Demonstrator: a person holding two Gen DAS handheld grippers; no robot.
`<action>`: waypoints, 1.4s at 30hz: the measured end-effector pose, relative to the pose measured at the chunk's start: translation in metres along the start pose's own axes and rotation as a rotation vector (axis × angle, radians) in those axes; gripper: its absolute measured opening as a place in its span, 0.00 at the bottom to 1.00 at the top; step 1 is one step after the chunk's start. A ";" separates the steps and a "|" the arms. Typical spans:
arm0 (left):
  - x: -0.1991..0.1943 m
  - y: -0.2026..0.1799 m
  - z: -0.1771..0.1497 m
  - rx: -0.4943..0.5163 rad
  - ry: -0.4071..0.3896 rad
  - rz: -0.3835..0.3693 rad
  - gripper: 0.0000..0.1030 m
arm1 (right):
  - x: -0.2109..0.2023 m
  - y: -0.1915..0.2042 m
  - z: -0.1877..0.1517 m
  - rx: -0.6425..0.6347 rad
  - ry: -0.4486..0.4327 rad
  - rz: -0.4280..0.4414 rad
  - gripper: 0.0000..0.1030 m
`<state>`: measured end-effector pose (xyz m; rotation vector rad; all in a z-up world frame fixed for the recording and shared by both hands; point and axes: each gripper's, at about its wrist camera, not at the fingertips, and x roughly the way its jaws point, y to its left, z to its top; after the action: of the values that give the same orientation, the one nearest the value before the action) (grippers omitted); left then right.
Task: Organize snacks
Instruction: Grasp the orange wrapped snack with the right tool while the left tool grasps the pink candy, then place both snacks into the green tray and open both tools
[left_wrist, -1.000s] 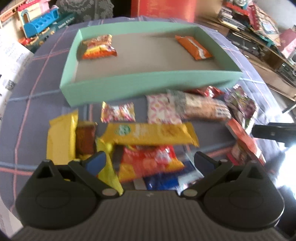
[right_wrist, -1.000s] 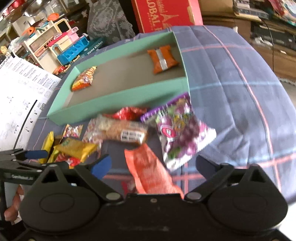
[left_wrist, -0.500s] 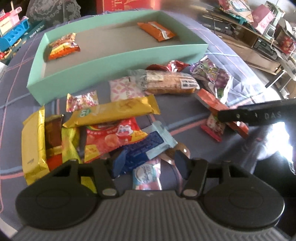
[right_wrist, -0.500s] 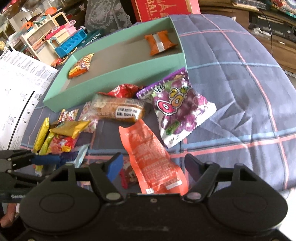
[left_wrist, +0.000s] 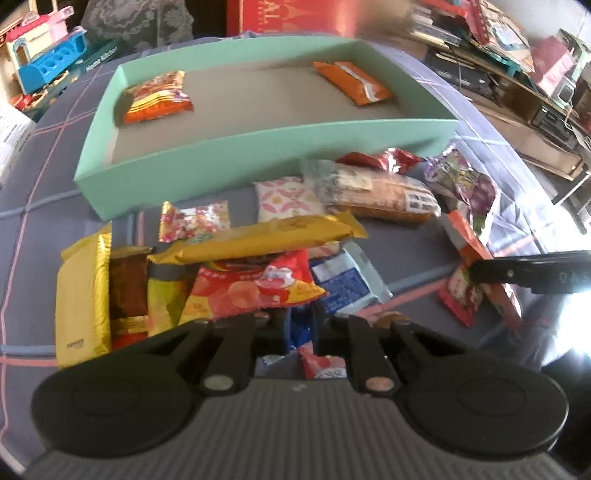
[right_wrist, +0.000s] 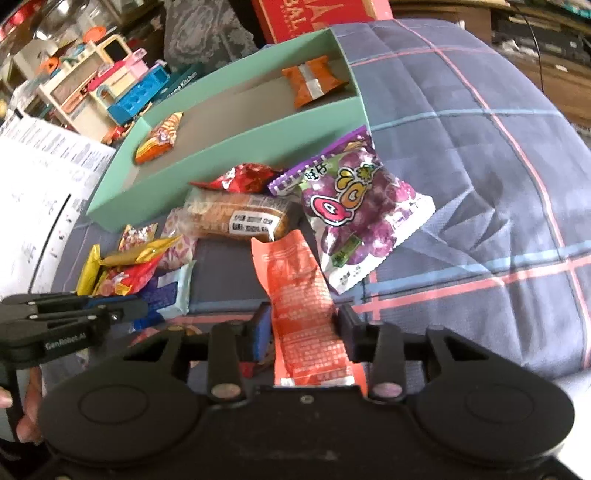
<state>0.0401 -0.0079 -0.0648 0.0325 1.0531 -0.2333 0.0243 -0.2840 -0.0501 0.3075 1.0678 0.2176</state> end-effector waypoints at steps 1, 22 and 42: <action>0.000 0.000 0.000 0.002 -0.004 0.000 0.11 | 0.000 -0.001 0.000 0.006 0.000 0.001 0.37; -0.007 -0.034 -0.023 0.171 0.147 -0.042 0.33 | 0.003 0.003 -0.003 -0.029 -0.021 -0.013 0.38; -0.066 0.009 0.038 0.011 -0.116 -0.097 0.29 | -0.039 0.014 0.035 -0.004 -0.095 0.105 0.35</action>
<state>0.0434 0.0074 0.0106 -0.0219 0.9390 -0.3256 0.0372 -0.2884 0.0026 0.3671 0.9577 0.2967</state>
